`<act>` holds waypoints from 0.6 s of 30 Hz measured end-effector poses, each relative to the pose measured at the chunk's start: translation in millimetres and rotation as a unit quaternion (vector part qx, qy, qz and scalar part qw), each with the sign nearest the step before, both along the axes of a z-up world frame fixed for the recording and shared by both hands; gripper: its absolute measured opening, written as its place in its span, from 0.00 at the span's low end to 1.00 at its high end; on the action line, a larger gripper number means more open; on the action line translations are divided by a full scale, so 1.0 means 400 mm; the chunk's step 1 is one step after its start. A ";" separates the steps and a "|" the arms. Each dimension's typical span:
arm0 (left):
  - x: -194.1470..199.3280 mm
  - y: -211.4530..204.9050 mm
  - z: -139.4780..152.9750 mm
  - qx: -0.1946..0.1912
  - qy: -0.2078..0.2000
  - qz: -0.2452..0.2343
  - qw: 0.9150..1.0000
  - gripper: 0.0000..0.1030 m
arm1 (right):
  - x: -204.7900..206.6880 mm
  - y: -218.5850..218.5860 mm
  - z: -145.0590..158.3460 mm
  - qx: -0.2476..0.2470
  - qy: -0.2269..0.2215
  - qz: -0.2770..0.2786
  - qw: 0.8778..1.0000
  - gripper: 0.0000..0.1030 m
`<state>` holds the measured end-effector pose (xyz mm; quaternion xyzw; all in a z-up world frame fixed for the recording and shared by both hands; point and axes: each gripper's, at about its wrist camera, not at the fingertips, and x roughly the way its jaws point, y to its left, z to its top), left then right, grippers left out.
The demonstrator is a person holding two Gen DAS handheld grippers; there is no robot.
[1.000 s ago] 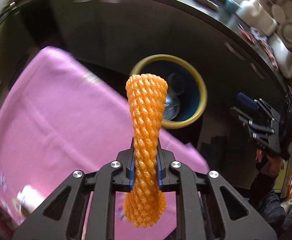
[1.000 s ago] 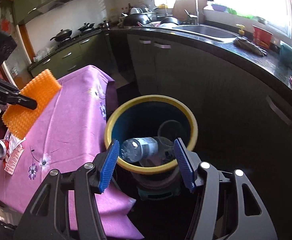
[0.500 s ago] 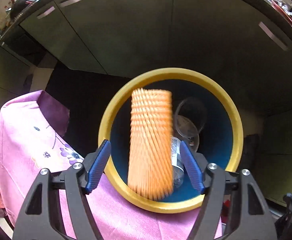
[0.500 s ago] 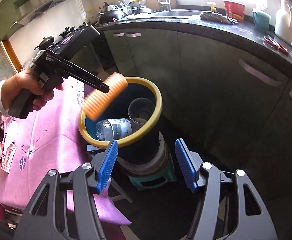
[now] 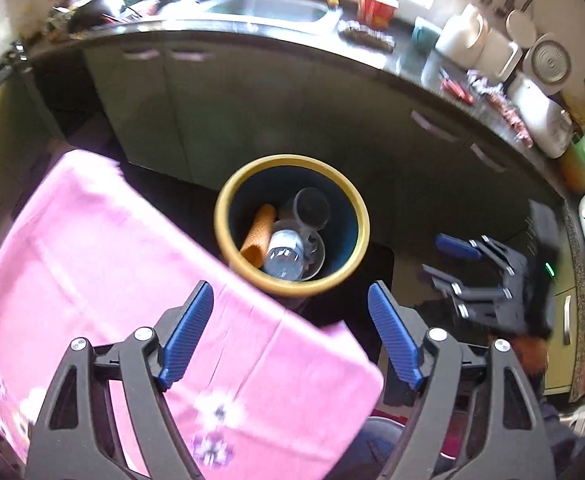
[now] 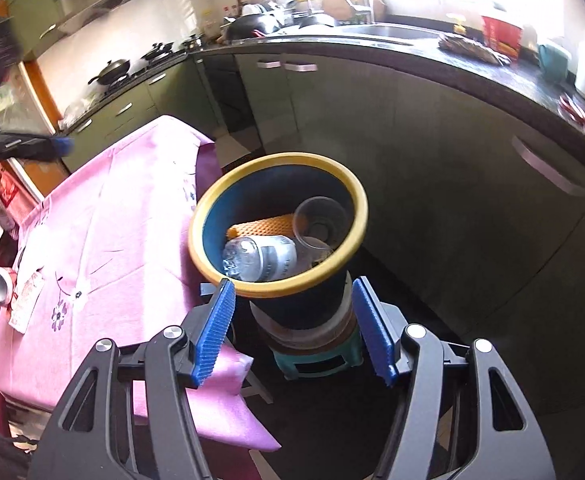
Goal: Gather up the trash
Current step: 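Grasp the red Coke can with the right gripper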
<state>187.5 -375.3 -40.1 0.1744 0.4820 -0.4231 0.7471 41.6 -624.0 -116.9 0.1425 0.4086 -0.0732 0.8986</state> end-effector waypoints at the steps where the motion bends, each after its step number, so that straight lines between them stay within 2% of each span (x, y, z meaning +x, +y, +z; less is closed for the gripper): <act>1: -0.012 0.044 0.011 -0.012 0.001 0.010 1.000 0.74 | 0.006 0.010 0.006 -0.005 0.002 0.004 1.000 0.62; 4: -0.042 0.219 0.046 -0.055 0.008 0.057 0.997 0.77 | 0.032 0.056 0.030 -0.012 0.002 0.029 1.000 0.62; 6: -0.089 0.334 0.072 -0.078 -0.008 0.090 0.993 0.84 | 0.065 0.115 0.055 -0.016 -0.003 0.068 0.998 0.62; 8: -0.133 0.468 0.096 -0.095 -0.049 0.138 0.985 0.88 | 0.104 0.197 0.082 -0.021 -0.007 0.124 0.992 0.65; 10: -0.178 0.608 0.114 -0.107 -0.091 0.199 0.970 0.92 | 0.146 0.292 0.111 -0.022 -0.012 0.188 0.982 0.67; 13: -0.246 0.787 0.109 -0.107 -0.117 0.288 0.944 0.93 | 0.213 0.456 0.156 -0.012 -0.013 0.293 0.956 0.67; 16: -0.280 0.934 0.074 -0.116 -0.102 0.353 0.923 0.93 | 0.281 0.626 0.199 -0.008 0.001 0.382 0.924 0.67; 18: -0.294 1.006 0.045 -0.117 -0.088 0.382 0.913 0.93 | 0.334 0.743 0.224 0.007 0.024 0.434 0.901 0.67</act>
